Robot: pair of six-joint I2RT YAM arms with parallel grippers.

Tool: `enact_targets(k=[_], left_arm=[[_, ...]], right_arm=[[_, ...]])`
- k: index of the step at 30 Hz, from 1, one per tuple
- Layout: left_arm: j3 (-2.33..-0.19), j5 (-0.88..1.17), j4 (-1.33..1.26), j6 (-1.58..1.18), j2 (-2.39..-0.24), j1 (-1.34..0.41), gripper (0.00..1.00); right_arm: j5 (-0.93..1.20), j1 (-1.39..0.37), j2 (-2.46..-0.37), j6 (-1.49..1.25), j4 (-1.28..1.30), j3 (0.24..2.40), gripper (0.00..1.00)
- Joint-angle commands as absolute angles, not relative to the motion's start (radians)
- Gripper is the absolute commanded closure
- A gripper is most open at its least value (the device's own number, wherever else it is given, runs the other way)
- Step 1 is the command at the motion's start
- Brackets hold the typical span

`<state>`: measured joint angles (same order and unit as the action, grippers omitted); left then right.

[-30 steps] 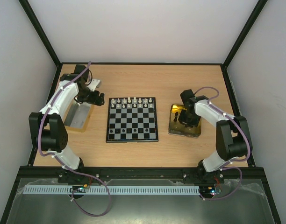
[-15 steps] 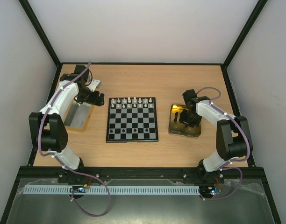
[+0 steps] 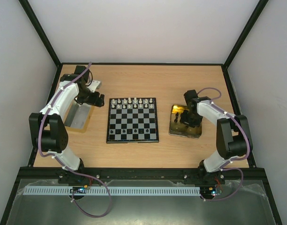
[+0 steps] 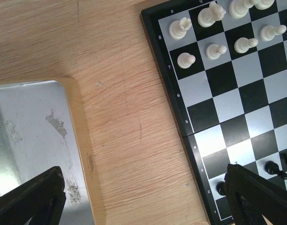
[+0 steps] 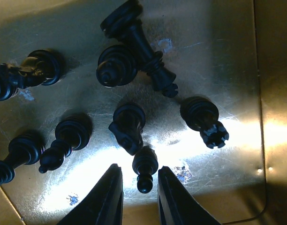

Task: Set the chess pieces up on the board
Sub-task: Pick up the chess piece from the storage box.

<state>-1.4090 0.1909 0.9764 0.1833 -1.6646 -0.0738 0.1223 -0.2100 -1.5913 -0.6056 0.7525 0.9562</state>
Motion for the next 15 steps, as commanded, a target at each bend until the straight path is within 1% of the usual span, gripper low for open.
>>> enact_targets(k=[1, 15], left_arm=[[-1.433, 0.181, 1.004, 0.187, -1.651, -0.078, 0.08], [-1.429, 0.183, 1.001, 0.186, -1.649, -0.080, 0.08]], right_arm=[[0.113, -0.205, -1.604, -0.591, 0.742, 0.946, 0.80], [0.110, -0.205, -1.606, -0.589, 0.731, 0.925, 0.83]])
